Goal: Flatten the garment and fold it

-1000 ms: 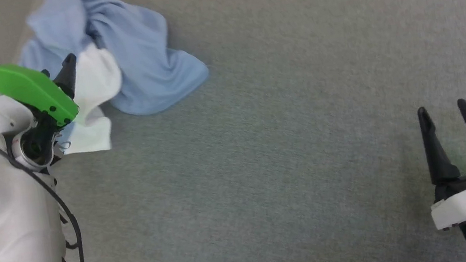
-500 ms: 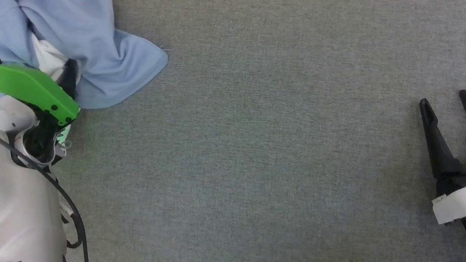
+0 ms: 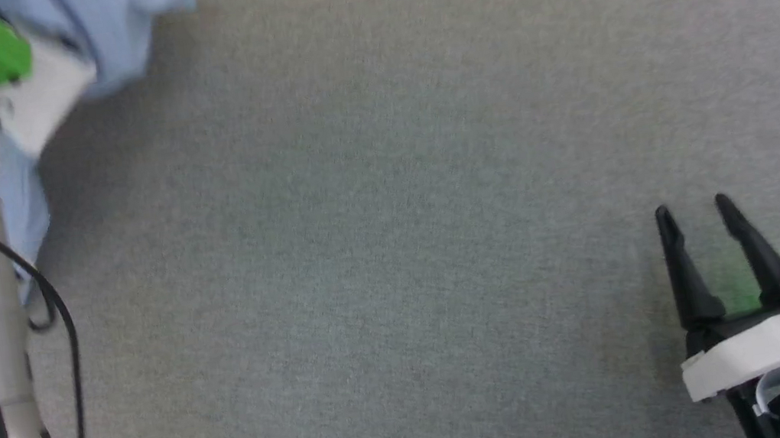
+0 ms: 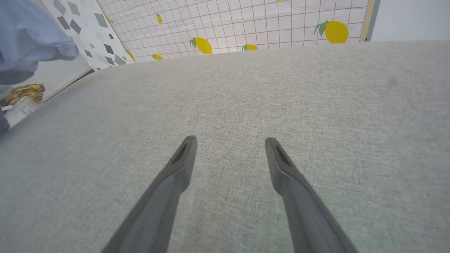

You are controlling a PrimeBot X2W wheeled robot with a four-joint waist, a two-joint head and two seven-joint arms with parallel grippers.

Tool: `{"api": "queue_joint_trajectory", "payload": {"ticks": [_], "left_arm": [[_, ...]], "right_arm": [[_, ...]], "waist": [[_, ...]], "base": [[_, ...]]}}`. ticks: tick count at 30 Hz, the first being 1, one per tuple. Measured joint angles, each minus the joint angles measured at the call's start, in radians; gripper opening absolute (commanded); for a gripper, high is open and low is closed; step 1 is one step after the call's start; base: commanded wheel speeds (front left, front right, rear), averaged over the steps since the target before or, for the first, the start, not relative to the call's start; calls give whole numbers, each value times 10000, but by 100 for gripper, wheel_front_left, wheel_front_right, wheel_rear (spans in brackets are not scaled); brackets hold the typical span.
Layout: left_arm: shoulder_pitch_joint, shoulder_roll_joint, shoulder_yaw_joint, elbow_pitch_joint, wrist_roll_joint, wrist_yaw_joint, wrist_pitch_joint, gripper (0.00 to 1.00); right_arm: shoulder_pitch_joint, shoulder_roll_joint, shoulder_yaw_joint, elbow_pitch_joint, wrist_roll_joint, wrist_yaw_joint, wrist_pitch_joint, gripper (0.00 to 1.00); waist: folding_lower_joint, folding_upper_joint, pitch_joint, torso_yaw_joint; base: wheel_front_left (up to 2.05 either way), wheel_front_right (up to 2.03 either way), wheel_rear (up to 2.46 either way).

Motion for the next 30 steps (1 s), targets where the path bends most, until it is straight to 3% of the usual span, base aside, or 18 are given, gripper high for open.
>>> {"api": "queue_joint_trajectory", "payload": {"ticks": [6,15,23,30], "left_arm": [[-1374,-194,-874,-853,-161,-336,813,0],[-1480,-1616,-2408,-1490,-1147,-464,1952,0],[1837,-2236,-4669,-1369,-1935,-474,2251,0],[4789,-2385,-6038,-69,-2236,-431,2736,0]], "right_arm": [[-2,2,280,957,489,0,-491,100],[-16,-4,140,1728,928,0,-865,100],[90,-6,-4,1998,966,0,-930,100],[226,-6,-56,2017,968,0,-957,100]], "waist": [[-1,0,-997,-377],[-1,0,-1999,-1581],[-1,0,-2498,-2488],[-1,0,-2815,-2915]], "base": [[0,0,0],[0,0,0],[0,0,0],[0,0,0]]}}
